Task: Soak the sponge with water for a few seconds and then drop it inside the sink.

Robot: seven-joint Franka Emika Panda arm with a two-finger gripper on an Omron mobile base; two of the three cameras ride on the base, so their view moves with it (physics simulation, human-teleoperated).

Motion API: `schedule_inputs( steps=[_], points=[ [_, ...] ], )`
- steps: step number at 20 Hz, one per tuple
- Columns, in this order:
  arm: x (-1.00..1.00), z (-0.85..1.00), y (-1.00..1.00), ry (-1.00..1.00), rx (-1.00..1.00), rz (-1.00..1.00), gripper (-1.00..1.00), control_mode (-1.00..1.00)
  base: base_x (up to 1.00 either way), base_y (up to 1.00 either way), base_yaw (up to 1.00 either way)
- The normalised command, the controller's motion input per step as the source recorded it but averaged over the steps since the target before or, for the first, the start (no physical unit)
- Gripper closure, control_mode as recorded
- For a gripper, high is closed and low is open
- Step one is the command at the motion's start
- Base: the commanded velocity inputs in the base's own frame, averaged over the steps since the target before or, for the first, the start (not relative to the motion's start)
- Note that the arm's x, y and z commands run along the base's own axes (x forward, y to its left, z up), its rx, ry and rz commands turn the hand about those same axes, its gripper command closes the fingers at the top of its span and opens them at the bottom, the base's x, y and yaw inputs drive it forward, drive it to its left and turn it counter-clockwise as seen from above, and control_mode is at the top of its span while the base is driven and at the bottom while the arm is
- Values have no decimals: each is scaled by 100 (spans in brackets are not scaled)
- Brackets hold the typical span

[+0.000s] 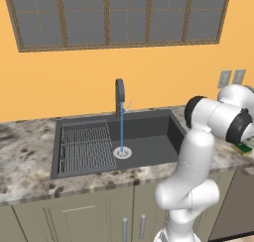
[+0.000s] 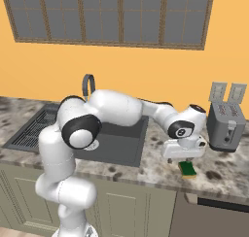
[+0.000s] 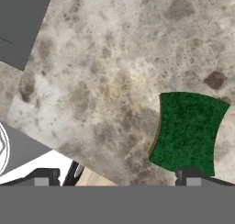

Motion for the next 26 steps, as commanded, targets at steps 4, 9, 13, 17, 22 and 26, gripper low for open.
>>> schedule_inputs(
  steps=[4,9,13,17,22,26],
  points=[
    [2,-4,-23,-2,0,0,-100,-100,0,0,0],
    [8,-3,-15,-3,0,0,-100,-100,0,0,0],
    [19,-10,-5,-4,0,0,-100,-100,0,0,0],
    [18,-13,-1,-5,0,0,-100,-100,0,0,0],
    [18,-16,-2,-4,0,0,-100,-100,0,0,0],
    [14,-22,-14,-3,0,0,-100,-100,0,0,0]
  ],
)
